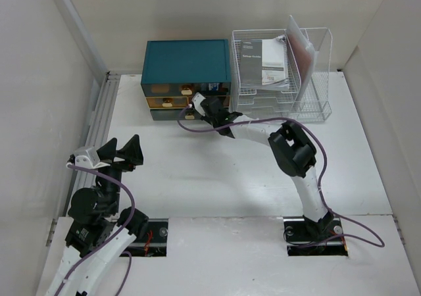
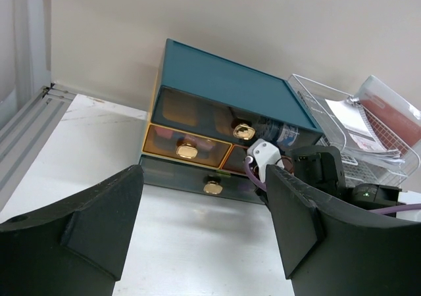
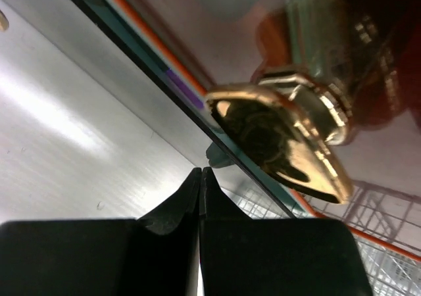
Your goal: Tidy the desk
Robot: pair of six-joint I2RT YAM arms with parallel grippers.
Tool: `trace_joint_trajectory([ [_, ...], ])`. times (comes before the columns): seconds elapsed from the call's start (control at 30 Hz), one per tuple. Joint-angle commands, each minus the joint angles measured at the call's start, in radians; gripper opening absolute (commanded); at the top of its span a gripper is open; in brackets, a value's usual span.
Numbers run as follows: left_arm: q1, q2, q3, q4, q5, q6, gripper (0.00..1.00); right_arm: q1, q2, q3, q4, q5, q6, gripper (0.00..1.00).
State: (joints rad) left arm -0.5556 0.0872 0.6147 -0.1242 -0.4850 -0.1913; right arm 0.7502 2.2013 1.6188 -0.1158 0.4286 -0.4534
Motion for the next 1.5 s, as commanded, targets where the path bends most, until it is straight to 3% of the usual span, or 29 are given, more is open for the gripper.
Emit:
trace_joint_trajectory([
  [0.0,-0.006,-0.01,-0.001,0.038,-0.009,0.015,0.72,0.003,0.001,0.027,0.149,0.091,-0.011,0.0],
  [0.27,-0.006,-0.01,-0.001,0.038,-0.009,0.015,0.72,0.003,-0.066,-0.039,0.176,0.055,-0.012,0.0],
  [0.37,-0.006,-0.01,-0.001,0.038,-0.009,0.015,0.72,0.012,-0.153,-0.062,0.046,-0.161,-0.031,0.0],
  [0.43,-0.006,-0.01,-0.001,0.038,-0.009,0.015,0.72,0.012,-0.19,-0.036,-0.121,-0.495,-0.083,0.0],
  [0.47,-0.006,-0.01,-0.001,0.038,-0.009,0.015,0.72,0.012,-0.202,0.017,-0.304,-0.695,-0.138,0.08],
  [0.5,-0.006,-0.01,-0.001,0.038,-0.009,0.015,0.72,0.012,-0.215,0.048,-0.39,-0.782,-0.163,0.08],
  [0.53,-0.006,-0.01,-0.001,0.038,-0.009,0.015,0.72,0.012,-0.215,0.077,-0.465,-0.85,-0.183,0.2],
  [0.57,-0.006,-0.01,-0.001,0.038,-0.009,0.015,0.72,0.012,-0.215,0.139,-0.598,-0.905,-0.201,0.25],
  [0.63,-0.006,-0.01,-0.001,0.038,-0.009,0.015,0.72,0.012,-0.227,0.191,-0.704,-1.028,-0.286,0.41],
  [0.7,-0.006,-0.01,-0.001,0.038,-0.009,0.015,0.73,0.012,-0.268,0.219,-0.746,-1.056,-0.303,1.0],
  [0.73,-0.006,-0.01,-0.001,0.038,-0.009,0.015,0.77,0.012,-0.293,0.219,-0.717,-1.056,-0.282,1.0],
  [0.83,-0.006,-0.01,-0.001,0.038,-0.009,0.015,0.92,0.012,-0.427,0.164,-0.541,-0.96,-0.142,1.0],
  [0.9,-0.006,-0.01,-0.001,0.038,-0.02,0.015,1.0,0.012,-0.517,0.104,-0.411,-0.794,-0.069,1.0],
  [0.93,-0.006,-0.01,-0.001,0.038,-0.02,0.006,1.0,0.012,-0.56,0.042,-0.28,-0.721,-0.003,1.0],
  [1.03,-0.006,-0.02,-0.01,0.038,-0.029,0.006,1.0,0.012,-0.685,-0.02,-0.109,-0.354,0.094,1.0],
  [1.1,-0.006,-0.02,-0.01,0.038,-0.029,-0.004,1.0,0.012,-0.738,-0.042,-0.067,-0.081,0.094,1.0],
  [1.2,-0.006,-0.011,-0.01,0.038,-0.029,-0.004,1.0,-0.009,-0.798,-0.121,0.066,0.181,0.114,1.0],
  [1.33,-0.006,-0.001,-0.01,0.038,-0.029,-0.004,1.0,-0.116,-0.857,-0.203,0.14,0.341,0.274,1.0],
  [1.47,-0.006,0.009,-0.01,0.038,-0.029,-0.004,1.0,-0.246,-0.954,-0.292,0.14,0.264,0.357,1.0],
])
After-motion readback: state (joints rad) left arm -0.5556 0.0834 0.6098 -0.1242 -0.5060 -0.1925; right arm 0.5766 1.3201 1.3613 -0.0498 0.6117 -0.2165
